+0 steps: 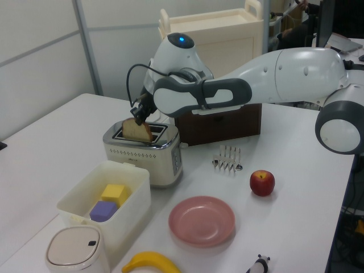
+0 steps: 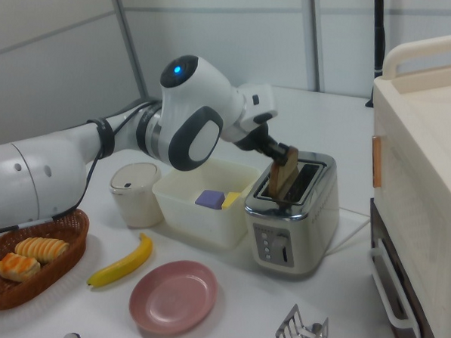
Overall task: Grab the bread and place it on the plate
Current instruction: 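Lift the bread slice up out of the toaster slot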
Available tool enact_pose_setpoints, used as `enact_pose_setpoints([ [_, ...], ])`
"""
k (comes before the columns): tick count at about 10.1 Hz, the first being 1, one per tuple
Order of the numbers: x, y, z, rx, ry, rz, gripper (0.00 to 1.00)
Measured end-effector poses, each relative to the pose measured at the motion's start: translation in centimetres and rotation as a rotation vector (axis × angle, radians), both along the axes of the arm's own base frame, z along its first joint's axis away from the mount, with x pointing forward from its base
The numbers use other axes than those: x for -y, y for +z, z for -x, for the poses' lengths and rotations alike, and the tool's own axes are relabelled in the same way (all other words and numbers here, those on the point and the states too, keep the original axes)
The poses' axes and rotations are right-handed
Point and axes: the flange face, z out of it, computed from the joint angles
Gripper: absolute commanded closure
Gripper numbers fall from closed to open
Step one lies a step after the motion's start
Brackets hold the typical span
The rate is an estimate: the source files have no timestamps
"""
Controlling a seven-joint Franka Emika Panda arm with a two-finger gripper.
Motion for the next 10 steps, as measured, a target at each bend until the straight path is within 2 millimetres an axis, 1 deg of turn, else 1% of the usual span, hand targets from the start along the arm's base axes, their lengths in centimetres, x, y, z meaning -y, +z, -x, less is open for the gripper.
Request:
enact_pose_setpoints([
  [1, 0.7, 1.8, 0.3, 0.027, -0.011, 0.006, 1.00],
  [2, 1.0, 4.2, 1.0, 0.049, -0.015, 0.006, 1.00],
  [4, 1.1, 9.7, 3.0, 0.091, -0.023, -0.010, 1.00],
  [5, 1.3, 13.5, 4.7, 0.131, -0.041, -0.030, 1.00],
  [6, 1.5, 15.5, 6.1, 0.121, -0.050, -0.043, 1.00],
  [7, 1.7, 16.8, 7.8, 0.080, -0.059, -0.060, 1.00],
  [8, 1.8, 16.7, 8.9, 0.023, -0.059, -0.070, 1.00],
  [9, 1.8, 15.2, 10.1, -0.072, -0.060, -0.083, 1.00],
  [10, 1.7, 13.5, 10.8, -0.144, -0.058, -0.092, 1.00],
])
